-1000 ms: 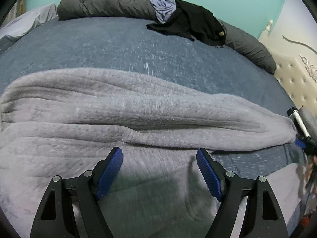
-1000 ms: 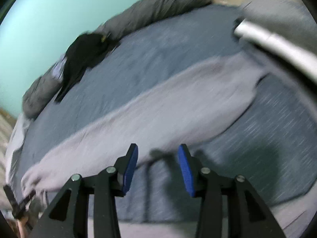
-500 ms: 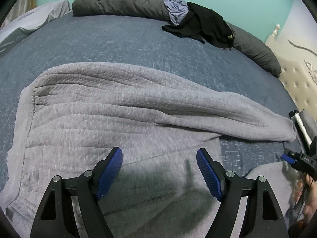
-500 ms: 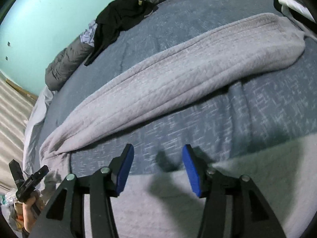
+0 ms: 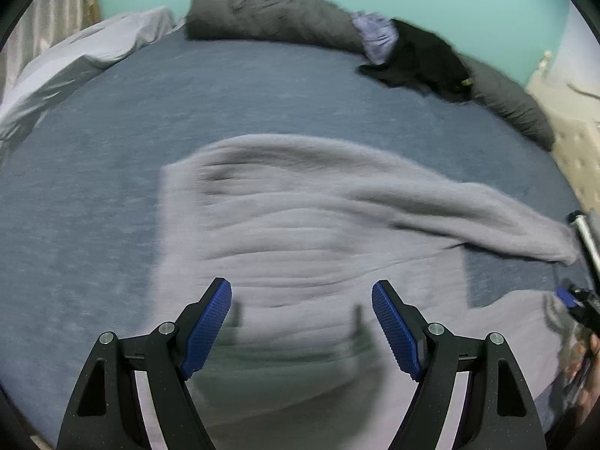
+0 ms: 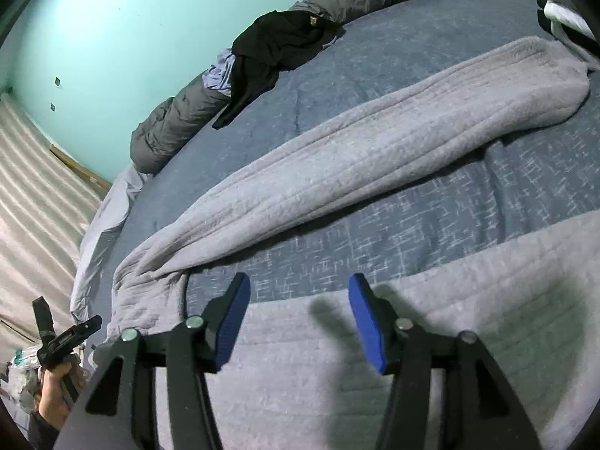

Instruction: Fold clothes

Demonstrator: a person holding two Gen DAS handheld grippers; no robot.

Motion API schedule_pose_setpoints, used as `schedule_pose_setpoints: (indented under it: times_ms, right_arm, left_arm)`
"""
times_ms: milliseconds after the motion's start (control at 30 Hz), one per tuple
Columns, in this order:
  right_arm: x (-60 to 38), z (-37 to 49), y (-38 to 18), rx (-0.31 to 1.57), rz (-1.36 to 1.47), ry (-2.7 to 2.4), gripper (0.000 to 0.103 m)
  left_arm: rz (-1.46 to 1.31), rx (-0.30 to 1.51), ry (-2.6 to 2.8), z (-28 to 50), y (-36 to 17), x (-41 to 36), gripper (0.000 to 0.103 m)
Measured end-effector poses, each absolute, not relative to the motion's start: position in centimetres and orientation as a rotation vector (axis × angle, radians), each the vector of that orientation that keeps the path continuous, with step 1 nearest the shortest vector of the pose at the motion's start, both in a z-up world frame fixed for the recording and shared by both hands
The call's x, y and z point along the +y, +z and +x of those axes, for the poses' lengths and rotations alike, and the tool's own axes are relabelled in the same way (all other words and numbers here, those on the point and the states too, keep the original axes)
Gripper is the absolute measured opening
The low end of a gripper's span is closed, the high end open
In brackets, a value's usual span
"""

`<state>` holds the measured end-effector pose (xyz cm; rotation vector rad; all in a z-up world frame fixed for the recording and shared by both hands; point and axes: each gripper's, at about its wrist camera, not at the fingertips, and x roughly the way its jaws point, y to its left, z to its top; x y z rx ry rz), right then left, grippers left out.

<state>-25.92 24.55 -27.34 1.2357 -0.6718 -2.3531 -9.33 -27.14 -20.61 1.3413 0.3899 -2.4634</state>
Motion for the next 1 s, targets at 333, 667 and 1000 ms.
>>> schedule_pose_setpoints:
  times_ms: [333, 667, 1000]
  right_arm:
    - [24.7, -25.7, -28.0, -0.686, 1.209, -2.302, 0.057]
    - [24.3, -26.6, -29.2, -0.676, 1.242, -2.289, 0.057]
    - [24.1, -26.9, -29.7, -0.671, 1.261, -2.272, 0.058]
  left_arm:
    - [1.405, 0.616, -2.287, -9.3, -22.4, -36.3, 0.082]
    - [1.441, 0.746, -2.335, -13.7, -24.7, -38.3, 0.061]
    - [1.434, 0.704, -2.485, -15.1, -22.6, -36.4, 0.007]
